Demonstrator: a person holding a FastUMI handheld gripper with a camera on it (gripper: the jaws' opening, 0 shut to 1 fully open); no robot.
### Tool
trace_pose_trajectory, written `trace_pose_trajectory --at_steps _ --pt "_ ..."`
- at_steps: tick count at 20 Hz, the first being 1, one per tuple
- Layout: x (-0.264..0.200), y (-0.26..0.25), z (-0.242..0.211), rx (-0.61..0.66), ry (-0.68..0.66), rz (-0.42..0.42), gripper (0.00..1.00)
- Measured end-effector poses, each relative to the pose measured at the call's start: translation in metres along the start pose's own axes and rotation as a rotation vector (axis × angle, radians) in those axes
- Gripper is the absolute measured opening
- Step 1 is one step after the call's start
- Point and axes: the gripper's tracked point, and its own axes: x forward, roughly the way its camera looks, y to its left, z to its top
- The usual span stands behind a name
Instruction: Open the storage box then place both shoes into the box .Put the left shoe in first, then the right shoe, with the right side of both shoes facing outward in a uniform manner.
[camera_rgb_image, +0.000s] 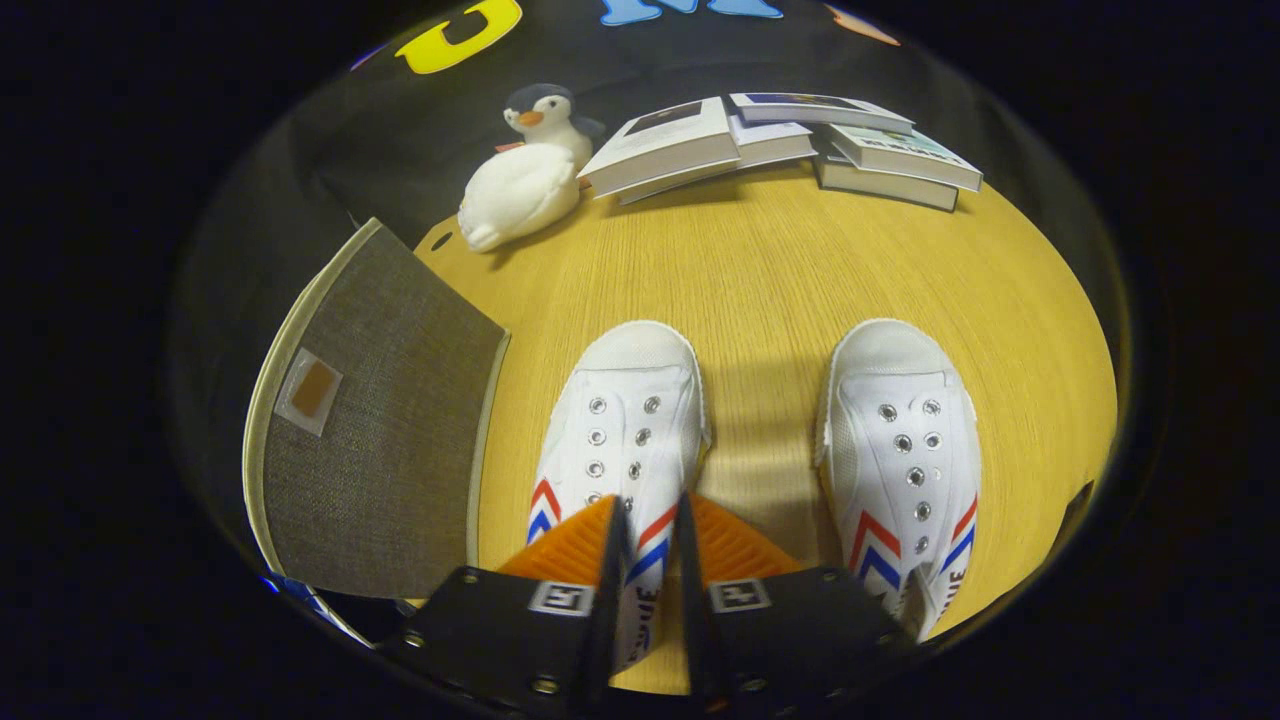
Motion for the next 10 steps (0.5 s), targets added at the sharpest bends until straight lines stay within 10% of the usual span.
trace_pose_trajectory --at_steps 4,10 --pt "-0.008 0.000 0.003 0.142 0.015 -0.007 0.01" --pt "-0.027 0.015 0.014 0.238 0.007 0.056 0.00"
